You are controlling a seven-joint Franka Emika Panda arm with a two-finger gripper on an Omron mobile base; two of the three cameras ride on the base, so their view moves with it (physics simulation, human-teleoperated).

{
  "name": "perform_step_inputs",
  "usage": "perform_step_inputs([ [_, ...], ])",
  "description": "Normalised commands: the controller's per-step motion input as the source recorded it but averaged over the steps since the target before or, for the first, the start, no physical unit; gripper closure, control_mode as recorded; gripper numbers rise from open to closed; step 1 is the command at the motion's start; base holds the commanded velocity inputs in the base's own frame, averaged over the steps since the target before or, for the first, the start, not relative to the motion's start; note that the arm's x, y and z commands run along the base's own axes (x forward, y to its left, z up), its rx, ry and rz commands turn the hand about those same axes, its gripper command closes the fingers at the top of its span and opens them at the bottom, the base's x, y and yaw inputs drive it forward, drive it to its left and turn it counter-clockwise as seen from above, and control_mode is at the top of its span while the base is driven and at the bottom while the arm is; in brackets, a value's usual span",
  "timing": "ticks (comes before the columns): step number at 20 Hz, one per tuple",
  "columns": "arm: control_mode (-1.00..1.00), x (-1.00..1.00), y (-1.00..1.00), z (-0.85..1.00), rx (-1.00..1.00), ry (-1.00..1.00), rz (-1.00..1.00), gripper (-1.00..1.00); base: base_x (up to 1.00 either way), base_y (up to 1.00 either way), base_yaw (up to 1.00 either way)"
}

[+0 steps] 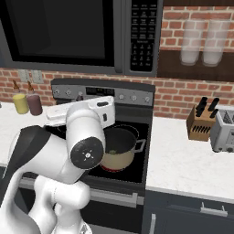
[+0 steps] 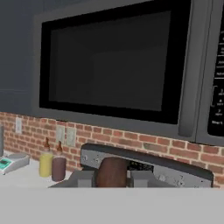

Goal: Put the lime and bell pepper in the pot. Retrieve the spatula and lightly stir the vegetables in the pot.

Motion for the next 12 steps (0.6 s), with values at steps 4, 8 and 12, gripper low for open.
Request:
perform_step_inputs([
  [4,-1.0,0.13,0.06,-0.16,-0.35,-0.01,0.0,1.0,0.0,0.0,0.0],
  [8,-1.0,0.13,0.0,-0.26,-0.15,-0.01,0.02,1.0,0.0,0.0,0.0],
  [12,-1.0,0.23,0.01,-0.21,-0.01,0.0,0.05,1.0,0.0,0.0,0.0],
])
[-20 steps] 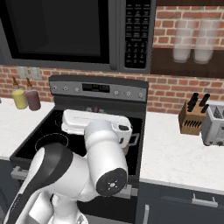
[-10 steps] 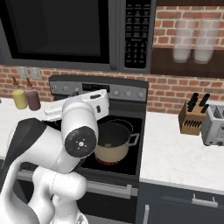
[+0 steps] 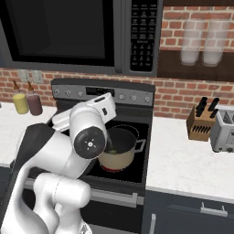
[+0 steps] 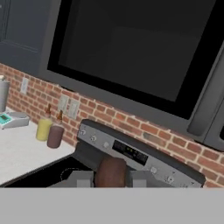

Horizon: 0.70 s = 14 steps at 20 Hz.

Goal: Put the lime and bell pepper in the pot. Retrieve the spatula and lightly stir the vegetables in the pot.

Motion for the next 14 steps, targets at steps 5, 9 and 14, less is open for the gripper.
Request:
perform_step_inputs([
  [5,-1.0,0.46,0.03,-0.15,0.01,0.0,0.05,1.0,0.0,0.0,0.0],
  [9,-1.0,0.63,0.03,-0.06,0.04,0.0,0.02,1.0,0.0,0.0,0.0],
  [14,-1.0,0.55,0.01,-0.24,0.03,0.02,0.0,1.0,0.0,0.0,0.0],
])
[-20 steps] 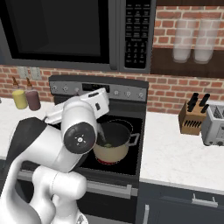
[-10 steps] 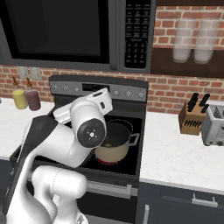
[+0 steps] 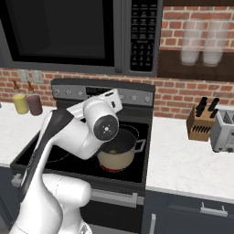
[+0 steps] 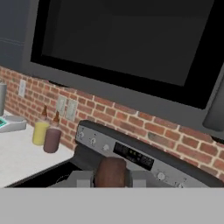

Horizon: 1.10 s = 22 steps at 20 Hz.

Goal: Put the lime and bell pepper in the pot. Retrieve the spatula and lightly stir the vegetables in the pot.

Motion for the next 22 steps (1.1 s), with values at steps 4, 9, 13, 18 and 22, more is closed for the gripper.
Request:
perform_step_inputs([
  [4,-1.0,0.31,0.01,-0.41,0.05,0.03,0.0,1.0,0.0,0.0,0.0],
  [9,-1.0,0.25,0.0,-0.41,0.07,0.03,0.0,1.0,0.0,0.0,0.0],
  [13,-1.0,0.3,0.0,-0.32,0.08,0.03,0.0,1.0,0.0,0.0,0.0],
  [18,-1.0,0.35,0.0,-0.25,0.1,0.11,0.0,1.0,0.0,0.0,0.0],
  [22,-1.0,0.44,0.0,-0.22,0.12,0.16,0.0,1.0,0.0,0.0,0.0],
])
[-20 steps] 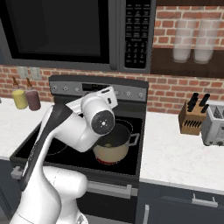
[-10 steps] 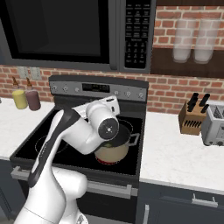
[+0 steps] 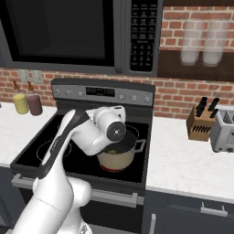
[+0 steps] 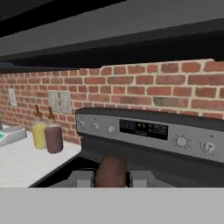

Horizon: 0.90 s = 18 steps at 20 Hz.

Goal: Put the lime and bell pepper in the pot. Retrieve the spatula and lightly stir the vegetables in the pot.

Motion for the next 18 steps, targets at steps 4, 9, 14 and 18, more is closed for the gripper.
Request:
perform_step_inputs([
  [4,-1.0,0.28,-0.06,-0.26,0.1,0.13,0.0,1.0,0.0,0.0,0.0],
  [9,-1.0,0.1,-0.14,-0.25,0.06,0.05,0.0,1.0,0.0,0.0,0.0],
  [14,-1.0,0.01,-0.18,-0.22,0.03,0.0,0.02,1.0,0.0,0.0,0.0],
  [18,-1.0,0.0,-0.12,-0.27,0.0,0.0,0.04,1.0,0.0,0.0,0.0],
])
